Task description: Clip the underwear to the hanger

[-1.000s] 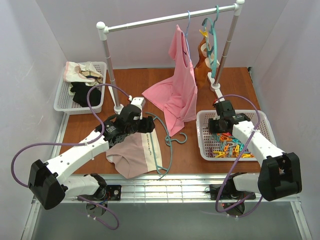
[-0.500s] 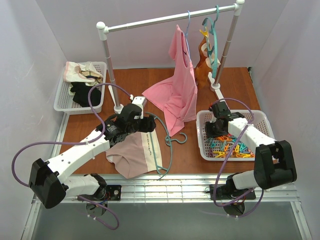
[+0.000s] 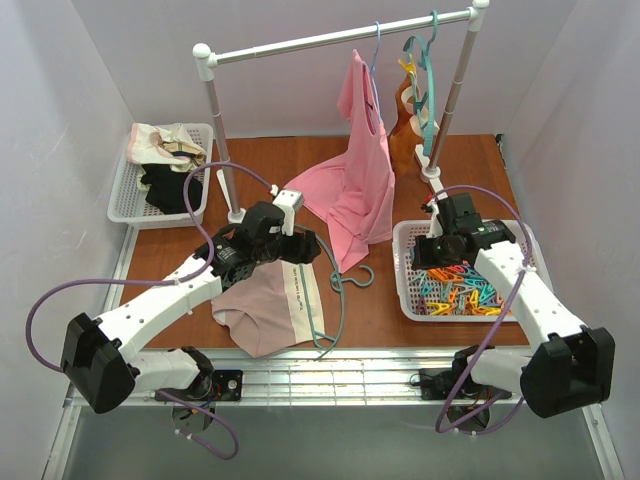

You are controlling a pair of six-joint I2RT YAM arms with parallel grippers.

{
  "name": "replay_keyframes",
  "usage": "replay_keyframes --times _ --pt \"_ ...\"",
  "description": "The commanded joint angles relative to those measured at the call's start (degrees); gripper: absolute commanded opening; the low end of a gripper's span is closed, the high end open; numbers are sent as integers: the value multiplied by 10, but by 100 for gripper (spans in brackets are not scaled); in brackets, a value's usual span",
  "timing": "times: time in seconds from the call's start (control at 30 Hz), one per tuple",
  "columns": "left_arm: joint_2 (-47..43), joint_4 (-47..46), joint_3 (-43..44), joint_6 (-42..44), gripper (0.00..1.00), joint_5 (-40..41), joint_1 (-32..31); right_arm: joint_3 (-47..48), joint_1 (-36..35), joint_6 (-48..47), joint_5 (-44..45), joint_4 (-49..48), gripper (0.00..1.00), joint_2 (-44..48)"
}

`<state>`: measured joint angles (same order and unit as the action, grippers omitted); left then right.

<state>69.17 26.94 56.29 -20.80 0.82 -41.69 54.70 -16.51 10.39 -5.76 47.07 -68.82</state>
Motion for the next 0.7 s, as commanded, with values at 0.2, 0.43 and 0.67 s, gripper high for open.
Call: replay_keyframes --times 0.2,0.43,0.67 --pt "-6 -48 46 94 82 -248 6 89 3 -66 -240 175 24 49" --pt "-12 -68 63 52 82 -412 7 81 -7 -56 -419 151 24 38" --pt "-12 -142 35 -28 81 -563 7 91 -34 -24 -550 89 24 12"
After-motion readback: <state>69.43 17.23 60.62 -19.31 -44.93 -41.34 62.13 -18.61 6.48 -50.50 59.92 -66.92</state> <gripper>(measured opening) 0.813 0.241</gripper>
